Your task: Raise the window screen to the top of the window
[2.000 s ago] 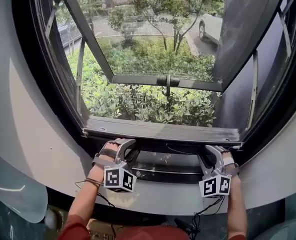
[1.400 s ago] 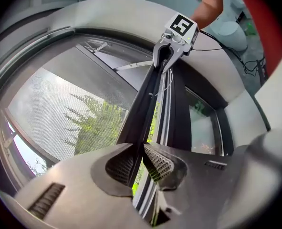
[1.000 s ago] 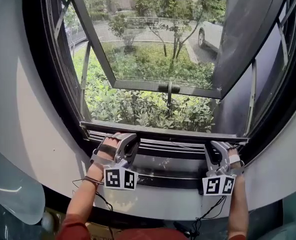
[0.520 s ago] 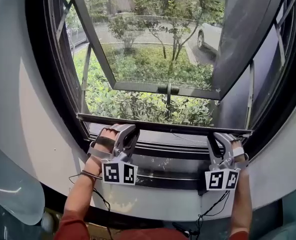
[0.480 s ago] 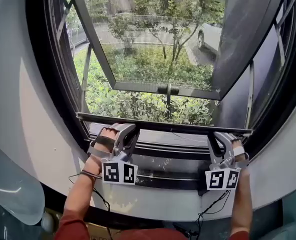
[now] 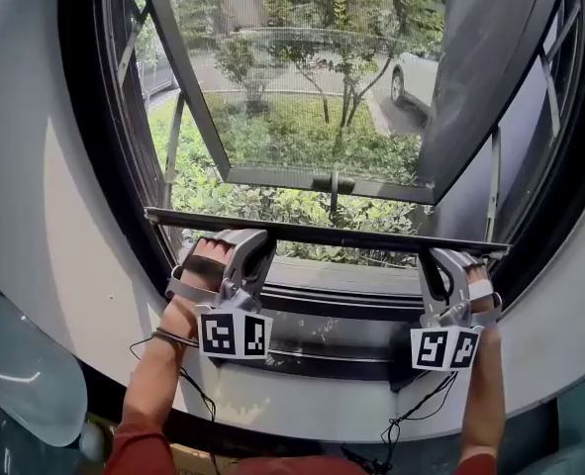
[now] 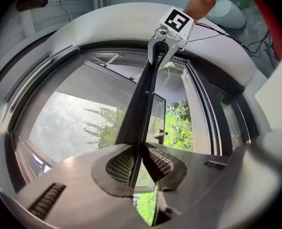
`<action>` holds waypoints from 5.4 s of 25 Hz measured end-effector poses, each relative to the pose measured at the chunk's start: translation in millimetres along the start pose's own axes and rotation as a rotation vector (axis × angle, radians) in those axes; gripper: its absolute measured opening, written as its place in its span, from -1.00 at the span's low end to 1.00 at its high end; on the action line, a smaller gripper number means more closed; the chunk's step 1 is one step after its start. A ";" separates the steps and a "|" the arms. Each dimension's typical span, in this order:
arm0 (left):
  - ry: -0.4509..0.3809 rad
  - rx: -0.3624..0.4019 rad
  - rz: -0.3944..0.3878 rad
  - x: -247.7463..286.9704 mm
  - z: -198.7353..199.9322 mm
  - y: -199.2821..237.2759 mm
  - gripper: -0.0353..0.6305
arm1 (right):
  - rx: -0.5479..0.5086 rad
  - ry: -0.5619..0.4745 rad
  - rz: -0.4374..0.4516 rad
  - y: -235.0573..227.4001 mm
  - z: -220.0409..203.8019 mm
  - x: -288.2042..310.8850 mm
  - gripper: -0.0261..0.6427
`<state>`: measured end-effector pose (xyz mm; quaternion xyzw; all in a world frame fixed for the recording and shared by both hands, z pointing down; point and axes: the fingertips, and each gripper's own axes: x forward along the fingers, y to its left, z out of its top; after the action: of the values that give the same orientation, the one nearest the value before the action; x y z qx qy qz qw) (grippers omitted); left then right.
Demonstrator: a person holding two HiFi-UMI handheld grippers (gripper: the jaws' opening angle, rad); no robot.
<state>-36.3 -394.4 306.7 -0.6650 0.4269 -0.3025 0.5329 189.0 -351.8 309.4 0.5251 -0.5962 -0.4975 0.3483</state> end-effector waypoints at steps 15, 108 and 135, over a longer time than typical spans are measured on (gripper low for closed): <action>0.107 0.146 0.073 7.8 6.5 25.7 -0.75 | -0.138 0.150 -0.051 -25.6 3.3 11.7 -0.77; 0.213 0.407 0.473 28.2 82.5 331.7 -0.72 | -0.508 0.282 -0.549 -335.8 87.1 48.2 -0.78; 0.192 0.360 0.651 32.9 116.9 454.2 -0.72 | -0.543 0.319 -0.651 -455.3 123.8 64.2 -0.81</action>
<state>-32.7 -401.6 -163.4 -0.3592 0.6036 -0.2485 0.6670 187.0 -364.9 -166.6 0.6450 -0.1870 -0.6323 0.3862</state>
